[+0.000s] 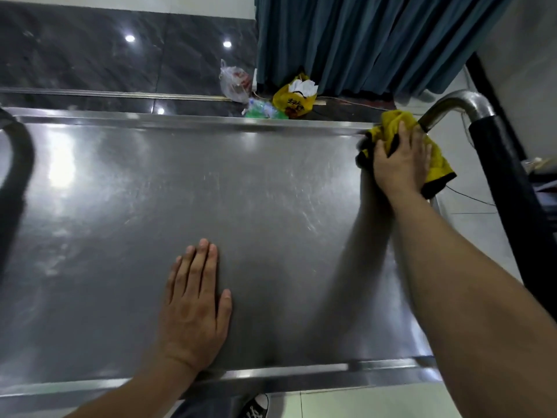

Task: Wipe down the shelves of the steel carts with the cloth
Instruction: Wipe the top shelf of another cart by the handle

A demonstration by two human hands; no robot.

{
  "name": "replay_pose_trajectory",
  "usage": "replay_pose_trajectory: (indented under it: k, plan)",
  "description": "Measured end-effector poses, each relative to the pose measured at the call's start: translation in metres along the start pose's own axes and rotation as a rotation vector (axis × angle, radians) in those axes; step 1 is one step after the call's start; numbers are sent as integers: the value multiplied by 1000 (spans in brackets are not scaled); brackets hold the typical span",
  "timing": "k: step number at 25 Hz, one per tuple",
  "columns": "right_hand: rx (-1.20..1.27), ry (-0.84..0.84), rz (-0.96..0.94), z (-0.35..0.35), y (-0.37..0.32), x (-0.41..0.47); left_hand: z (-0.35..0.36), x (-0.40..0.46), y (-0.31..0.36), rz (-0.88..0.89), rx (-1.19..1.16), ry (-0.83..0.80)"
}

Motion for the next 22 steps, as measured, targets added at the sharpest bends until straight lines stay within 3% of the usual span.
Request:
replay_pose_trajectory:
  k: [2,6,11,14,19,20,22]
  plan:
    - [-4,21,-20,1,-10,-17,0,0,-2,-10,13,-11]
    - [57,-125,-437,6,-33,-46,0,-2,-3,-5,20,-19]
    - [14,6,-5,-4,3,-25,0,0,1,-5,29,1]
    - [20,-11,-226,10,-55,-79,-1,0,1,-3,39,-6]
    - [92,-241,-726,43,-134,-153,-2,0,3,-7,53,-6]
    - [78,-239,-747,45,-131,-142,-2,0,4,-3,49,-9]
    - [33,-177,-613,41,-114,-103,-1,0,5,-3,39,-7]
Point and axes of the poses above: each hand's wrist, its own x-axis towards the middle knuckle, its own z-axis out of the palm, y = z × x, the point moved 7 cm from there along x, towards the middle knuckle, and after that the axes turned 5 degrees about y, right-handed, at the moved point
